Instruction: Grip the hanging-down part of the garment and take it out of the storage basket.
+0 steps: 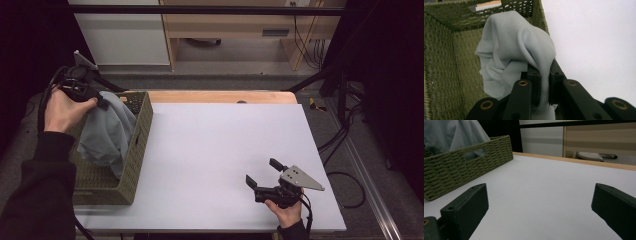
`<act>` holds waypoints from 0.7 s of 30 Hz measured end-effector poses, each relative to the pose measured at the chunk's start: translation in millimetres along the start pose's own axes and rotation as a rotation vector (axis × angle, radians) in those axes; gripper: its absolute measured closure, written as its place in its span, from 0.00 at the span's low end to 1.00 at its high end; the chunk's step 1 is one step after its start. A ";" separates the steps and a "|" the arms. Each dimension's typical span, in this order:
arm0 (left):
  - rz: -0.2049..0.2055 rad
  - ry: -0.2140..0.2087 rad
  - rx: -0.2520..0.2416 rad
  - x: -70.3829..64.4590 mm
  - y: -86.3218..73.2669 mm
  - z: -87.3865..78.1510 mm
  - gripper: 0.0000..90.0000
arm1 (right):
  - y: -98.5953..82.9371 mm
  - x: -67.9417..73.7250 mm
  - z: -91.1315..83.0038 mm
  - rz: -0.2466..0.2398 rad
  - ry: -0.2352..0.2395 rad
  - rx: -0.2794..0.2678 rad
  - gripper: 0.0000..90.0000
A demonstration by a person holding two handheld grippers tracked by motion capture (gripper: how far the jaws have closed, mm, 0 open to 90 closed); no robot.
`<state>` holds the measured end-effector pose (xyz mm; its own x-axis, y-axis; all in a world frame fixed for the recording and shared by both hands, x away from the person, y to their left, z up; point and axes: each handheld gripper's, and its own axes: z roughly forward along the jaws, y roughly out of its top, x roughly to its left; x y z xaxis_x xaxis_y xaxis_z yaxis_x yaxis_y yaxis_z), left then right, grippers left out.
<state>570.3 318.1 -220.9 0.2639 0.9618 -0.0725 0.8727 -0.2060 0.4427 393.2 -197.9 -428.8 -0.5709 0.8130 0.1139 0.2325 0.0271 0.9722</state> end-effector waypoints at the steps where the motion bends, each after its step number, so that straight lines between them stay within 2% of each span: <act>1: 0.002 0.001 -0.003 0.0 0.6 -3.0 0.91 | 0.8 0.9 1.4 0.001 -0.003 -0.005 0.01; 12: 0.016 0.028 -0.033 -4.9 9.6 -32.5 0.91 | 14.8 10.8 15.4 -0.017 0.041 -0.010 0.02; 18: 0.023 0.036 -0.055 -9.1 15.2 -51.5 0.91 | 24.6 21.8 32.9 -0.041 0.090 -0.018 0.02; 21: 0.030 0.040 -0.066 -11.1 17.0 -60.6 0.91 | 31.0 32.9 46.6 -0.038 0.127 -0.014 0.02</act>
<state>557.2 314.8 -158.4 0.2720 0.9620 -0.0228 0.8353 -0.2243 0.5020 418.4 -143.2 -404.4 -0.6745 0.7313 0.1014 0.1985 0.0473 0.9790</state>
